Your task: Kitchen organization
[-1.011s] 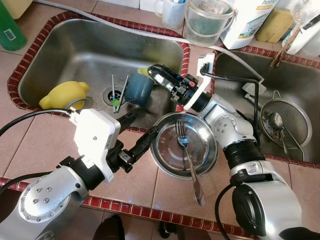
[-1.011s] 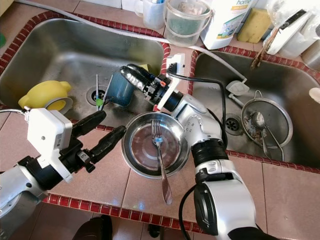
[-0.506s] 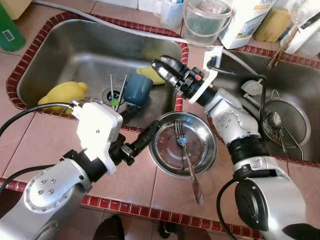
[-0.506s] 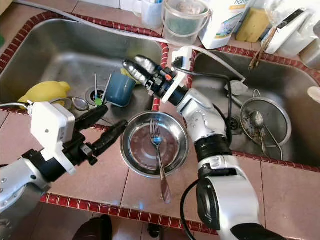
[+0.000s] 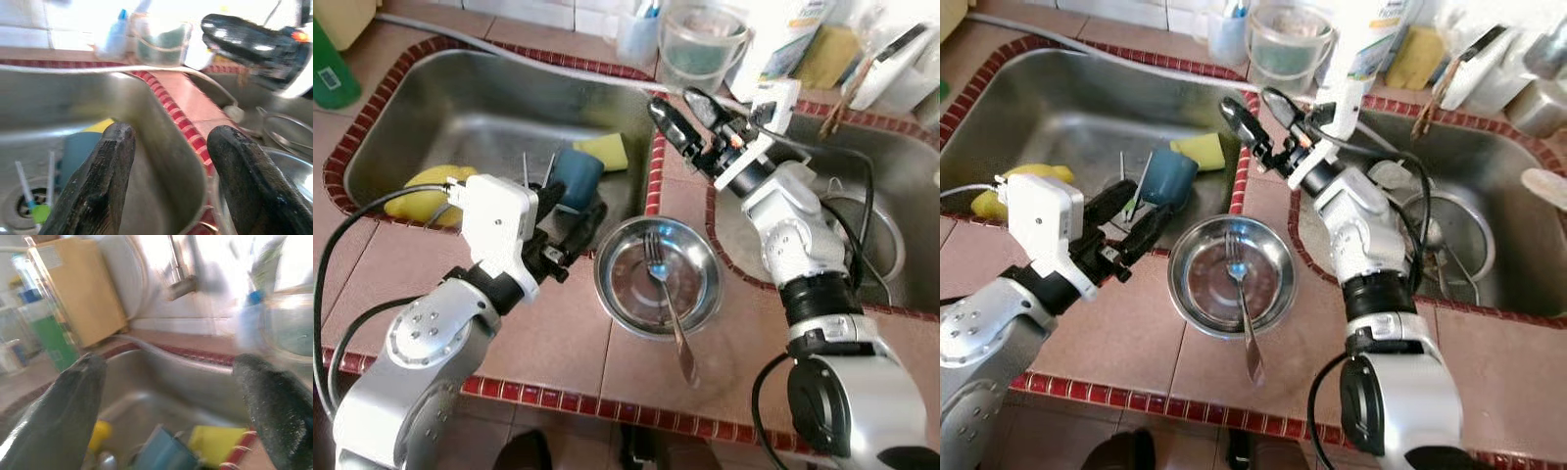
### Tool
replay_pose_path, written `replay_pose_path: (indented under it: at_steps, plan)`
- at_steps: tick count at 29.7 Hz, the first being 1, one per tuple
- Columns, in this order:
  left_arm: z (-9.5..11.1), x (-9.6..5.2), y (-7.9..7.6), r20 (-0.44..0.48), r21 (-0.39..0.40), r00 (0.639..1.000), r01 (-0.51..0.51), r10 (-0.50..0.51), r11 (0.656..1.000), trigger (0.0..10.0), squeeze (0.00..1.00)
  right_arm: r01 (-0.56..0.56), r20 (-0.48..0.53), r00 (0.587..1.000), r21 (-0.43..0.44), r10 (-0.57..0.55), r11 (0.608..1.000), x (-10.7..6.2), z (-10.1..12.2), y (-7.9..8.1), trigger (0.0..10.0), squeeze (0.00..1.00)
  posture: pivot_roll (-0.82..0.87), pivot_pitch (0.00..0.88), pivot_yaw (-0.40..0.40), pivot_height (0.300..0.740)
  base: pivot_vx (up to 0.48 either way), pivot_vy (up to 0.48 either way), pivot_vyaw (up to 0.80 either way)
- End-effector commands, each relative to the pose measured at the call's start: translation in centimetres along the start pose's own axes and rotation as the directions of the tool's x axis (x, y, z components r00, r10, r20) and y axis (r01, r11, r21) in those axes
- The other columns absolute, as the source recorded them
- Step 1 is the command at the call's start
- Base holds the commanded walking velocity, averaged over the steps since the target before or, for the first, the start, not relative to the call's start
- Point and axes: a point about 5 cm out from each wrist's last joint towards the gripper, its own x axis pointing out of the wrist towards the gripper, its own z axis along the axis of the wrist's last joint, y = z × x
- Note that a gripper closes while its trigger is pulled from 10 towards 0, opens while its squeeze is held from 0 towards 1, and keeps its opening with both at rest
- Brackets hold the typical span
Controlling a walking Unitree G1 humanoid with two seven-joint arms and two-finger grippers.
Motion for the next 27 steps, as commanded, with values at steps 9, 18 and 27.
replay_pose_path:
  at_steps: [9, 18, 27]
  plan:
    - [-1.1, 2.1, 1.7, 0.054, -0.001, 0.988, -0.144, 0.144, 0.990, 10.0, 0.00, 0.271, 0.108, 0.960, -0.140, -0.258, 0.952, -2.4, 0.9, -0.4, 10.0, 1.00, -0.09, 0.047, -0.096, 0.732, 0.000, 0.000, 0.00]
    - [-3.0, 3.0, 1.6, 0.045, -0.014, 0.978, -0.205, 0.206, 0.979, 10.0, 0.00, 0.391, 0.118, 0.920, -0.185, -0.375, 0.901, -4.4, -0.7, 0.3, 10.0, 1.00, -0.11, 0.014, -0.083, 0.732, 0.000, 0.000, 0.00]
    - [-4.8, 2.9, 1.8, 0.029, -0.026, 0.961, -0.273, 0.274, 0.962, 10.0, 0.00, 0.469, 0.088, 0.883, -0.187, -0.460, 0.863, -6.1, -3.2, 1.7, 10.0, 1.00, -0.11, 0.000, -0.076, 0.732, 0.000, 0.000, 0.00]
